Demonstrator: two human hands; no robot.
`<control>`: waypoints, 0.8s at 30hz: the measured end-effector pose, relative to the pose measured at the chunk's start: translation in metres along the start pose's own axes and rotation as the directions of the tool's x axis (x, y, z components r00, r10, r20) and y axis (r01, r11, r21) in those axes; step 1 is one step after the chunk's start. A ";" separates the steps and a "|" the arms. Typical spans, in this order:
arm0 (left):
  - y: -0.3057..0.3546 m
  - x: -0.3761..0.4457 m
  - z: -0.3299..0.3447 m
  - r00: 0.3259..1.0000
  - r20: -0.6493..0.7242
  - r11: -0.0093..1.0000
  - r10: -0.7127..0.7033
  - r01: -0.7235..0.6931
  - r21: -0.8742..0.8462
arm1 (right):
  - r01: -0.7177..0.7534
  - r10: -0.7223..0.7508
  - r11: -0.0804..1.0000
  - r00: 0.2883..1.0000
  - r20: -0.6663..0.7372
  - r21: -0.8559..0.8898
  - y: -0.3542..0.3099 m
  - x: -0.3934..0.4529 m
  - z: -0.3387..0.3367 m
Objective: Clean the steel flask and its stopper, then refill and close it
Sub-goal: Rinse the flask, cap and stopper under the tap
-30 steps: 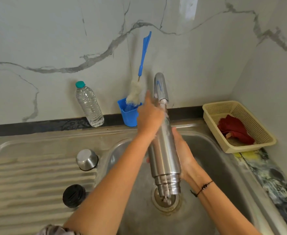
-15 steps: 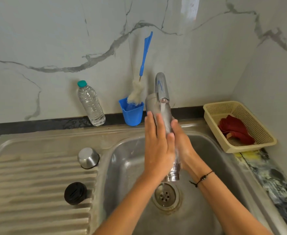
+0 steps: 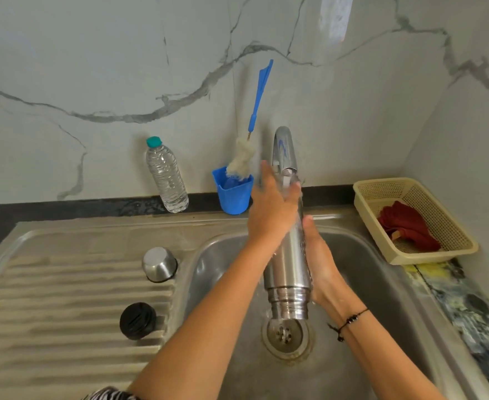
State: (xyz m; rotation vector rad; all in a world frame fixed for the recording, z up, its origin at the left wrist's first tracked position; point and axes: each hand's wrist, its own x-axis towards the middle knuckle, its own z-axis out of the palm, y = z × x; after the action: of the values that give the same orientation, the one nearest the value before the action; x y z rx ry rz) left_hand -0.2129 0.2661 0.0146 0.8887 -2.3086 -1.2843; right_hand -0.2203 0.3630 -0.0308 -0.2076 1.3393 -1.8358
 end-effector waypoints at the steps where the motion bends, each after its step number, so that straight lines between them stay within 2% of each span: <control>1: 0.002 0.006 -0.003 0.999 -0.026 0.997 -0.034 0.032 -0.064 | -0.006 0.006 1.000 1.000 -0.015 0.000 0.000 -0.002 0.001; 3: 0.006 0.017 -0.009 0.992 -0.058 0.980 -0.108 0.097 -0.174 | -0.055 0.055 0.998 0.997 -0.050 0.007 0.000 -0.004 0.000; 6: 0.002 0.024 -0.010 0.986 -0.067 0.976 -0.150 0.137 -0.169 | -0.074 0.070 0.995 0.996 -0.053 -0.068 -0.004 -0.003 -0.001; 11: -0.007 0.020 -0.001 0.982 -0.134 0.986 -0.136 0.121 -0.118 | 0.039 -0.045 0.982 0.998 -0.032 -0.183 0.002 0.002 -0.001; 12: -0.008 0.015 0.002 0.987 -0.119 0.989 -0.110 0.098 -0.106 | 0.053 -0.059 0.985 0.998 -0.032 -0.164 0.003 0.003 -0.001; 14: -0.014 0.003 0.009 0.994 -0.105 0.999 0.039 -0.037 0.018 | 0.004 -0.006 0.995 1.000 -0.019 -0.096 0.002 0.005 0.001; 17: -0.030 -0.031 0.020 0.964 -0.023 0.941 0.266 -0.254 0.223 | 0.024 -0.024 1.000 0.998 -0.051 -0.009 -0.005 0.011 0.001; 19: -0.043 -0.060 0.026 0.939 0.022 0.903 0.345 -0.338 0.264 | 0.036 -0.037 0.999 0.997 -0.063 -0.016 -0.012 0.014 0.001; 21: -0.056 -0.084 0.032 0.904 0.019 0.864 0.427 -0.414 0.287 | -0.020 0.019 1.000 0.997 -0.079 -0.011 -0.014 0.015 0.001; 24: -0.061 -0.089 0.034 0.903 -0.036 0.874 0.429 -0.404 0.271 | -0.056 0.056 0.998 0.996 -0.068 -0.007 -0.014 0.016 0.000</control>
State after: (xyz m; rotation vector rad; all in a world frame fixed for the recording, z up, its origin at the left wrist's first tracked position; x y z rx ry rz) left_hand -0.1451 0.3235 -0.0560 0.4648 -2.4470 -0.7561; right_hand -0.2383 0.3532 -0.0240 -0.1120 1.3863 -1.8048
